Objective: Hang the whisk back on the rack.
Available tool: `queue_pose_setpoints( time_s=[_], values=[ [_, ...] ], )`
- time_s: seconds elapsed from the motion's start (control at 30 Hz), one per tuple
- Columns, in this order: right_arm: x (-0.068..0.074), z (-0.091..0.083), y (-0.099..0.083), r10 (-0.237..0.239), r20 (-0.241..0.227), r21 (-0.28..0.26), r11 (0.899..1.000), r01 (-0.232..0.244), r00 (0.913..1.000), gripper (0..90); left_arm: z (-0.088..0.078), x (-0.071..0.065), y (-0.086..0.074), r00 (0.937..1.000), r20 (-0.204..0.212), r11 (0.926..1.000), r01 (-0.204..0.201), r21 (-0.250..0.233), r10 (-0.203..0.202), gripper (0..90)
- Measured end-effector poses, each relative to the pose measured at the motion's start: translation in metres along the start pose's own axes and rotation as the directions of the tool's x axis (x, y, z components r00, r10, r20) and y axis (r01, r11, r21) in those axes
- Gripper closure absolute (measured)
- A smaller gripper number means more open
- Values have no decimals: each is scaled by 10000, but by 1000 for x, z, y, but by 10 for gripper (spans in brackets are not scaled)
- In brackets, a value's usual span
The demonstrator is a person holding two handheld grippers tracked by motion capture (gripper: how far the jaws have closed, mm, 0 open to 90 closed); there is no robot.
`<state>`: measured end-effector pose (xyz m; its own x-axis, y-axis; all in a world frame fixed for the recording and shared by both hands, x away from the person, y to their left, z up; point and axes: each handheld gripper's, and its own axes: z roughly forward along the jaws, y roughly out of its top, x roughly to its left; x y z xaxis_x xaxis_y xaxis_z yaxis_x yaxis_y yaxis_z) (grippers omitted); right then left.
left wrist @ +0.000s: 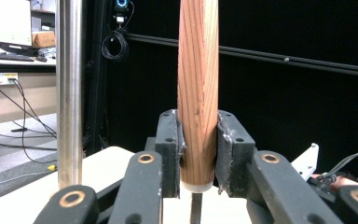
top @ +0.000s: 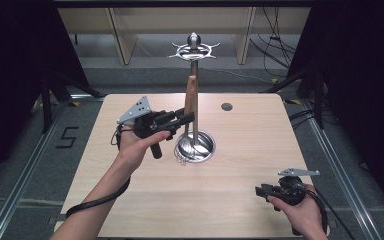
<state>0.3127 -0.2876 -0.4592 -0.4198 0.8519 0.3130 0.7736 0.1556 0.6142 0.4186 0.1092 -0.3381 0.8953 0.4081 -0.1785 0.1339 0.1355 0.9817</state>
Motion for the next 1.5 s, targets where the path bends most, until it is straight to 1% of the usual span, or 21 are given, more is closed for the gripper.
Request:
queue_pose_setpoints(
  time_s=[0.03,0.07,0.13,0.2,0.27,0.3,0.4,0.43,0.57,0.6,0.7,0.73,0.77,0.87,1.0,1.2,1.23,1.27,1.3,1.47,1.5],
  values=[
    [0,0,0,-14,52,-5,10000,14,10000,660,0,0,0,10000,0,10000,73,-35,-73,721],
    [1,0,0,135,-72,51,9999,-135,9999,659,0,0,1,9999,39,9999,112,-61,-112,721],
    [1,1,0,121,-129,-6,9999,-121,9998,659,1,1,2,9999,99,9999,129,-98,-128,721],
    [1,0,0,49,13,95,9999,-49,10000,660,1,1,4,9998,147,9998,138,-143,-136,721],
    [1,0,0,50,1,90,9999,-50,10000,660,2,1,5,9997,198,9998,134,-161,-131,721],
    [1,0,0,115,-106,30,9999,-114,9999,660,2,1,6,9997,218,9997,139,-181,-135,721],
    [0,0,0,89,-86,21,10000,-89,9999,659,2,2,8,9995,290,9997,129,-210,-123,721],
    [0,1,0,114,-17,24,9999,-114,9999,659,2,2,9,9995,283,9997,134,-220,-127,720],
    [1,1,0,129,-109,33,9999,-128,9999,659,2,4,11,9994,286,9995,222,-228,-216,720],
    [1,0,0,45,31,104,9999,-45,10000,659,2,4,11,9993,291,9995,222,-222,-215,720],
    [1,0,0,66,6,103,9999,-66,10000,659,2,5,13,9990,363,9993,251,-266,-241,720],
    [1,0,0,39,138,151,9999,-41,9999,659,2,5,13,9990,383,9993,261,-273,-250,720],
    [1,2,0,142,-109,25,9999,-142,9998,659,3,4,14,9989,363,9992,296,-278,-286,720],
    [1,1,0,167,-44,145,9998,-167,9999,659,3,4,15,9989,392,9993,251,-293,-240,720],
    [1,2,0,188,30,131,9997,-189,9998,659,4,5,17,9988,413,9992,260,-305,-248,720],
    [1,2,0,159,1,132,9998,-159,9999,659,5,5,18,9988,440,9991,250,-336,-235,720],
    [1,2,0,78,30,85,9999,-78,10000,659,5,5,19,9987,439,9991,276,-336,-261,720],
    [1,1,0,-51,401,142,9999,46,9992,659,5,4,19,9986,448,9990,286,-341,-270,720],
    [1,1,0,23,111,168,9999,-25,9999,659,5,4,19,9986,450,9989,302,-345,-287,720],
    [1,1,0,58,79,188,9998,-59,10000,659,6,4,22,9985,498,9991,258,-351,-240,720],
    [1,1,0,51,79,185,9998,-53,10000,659,7,4,23,9984,486,9989,308,-367,-290,720]
  ],
)
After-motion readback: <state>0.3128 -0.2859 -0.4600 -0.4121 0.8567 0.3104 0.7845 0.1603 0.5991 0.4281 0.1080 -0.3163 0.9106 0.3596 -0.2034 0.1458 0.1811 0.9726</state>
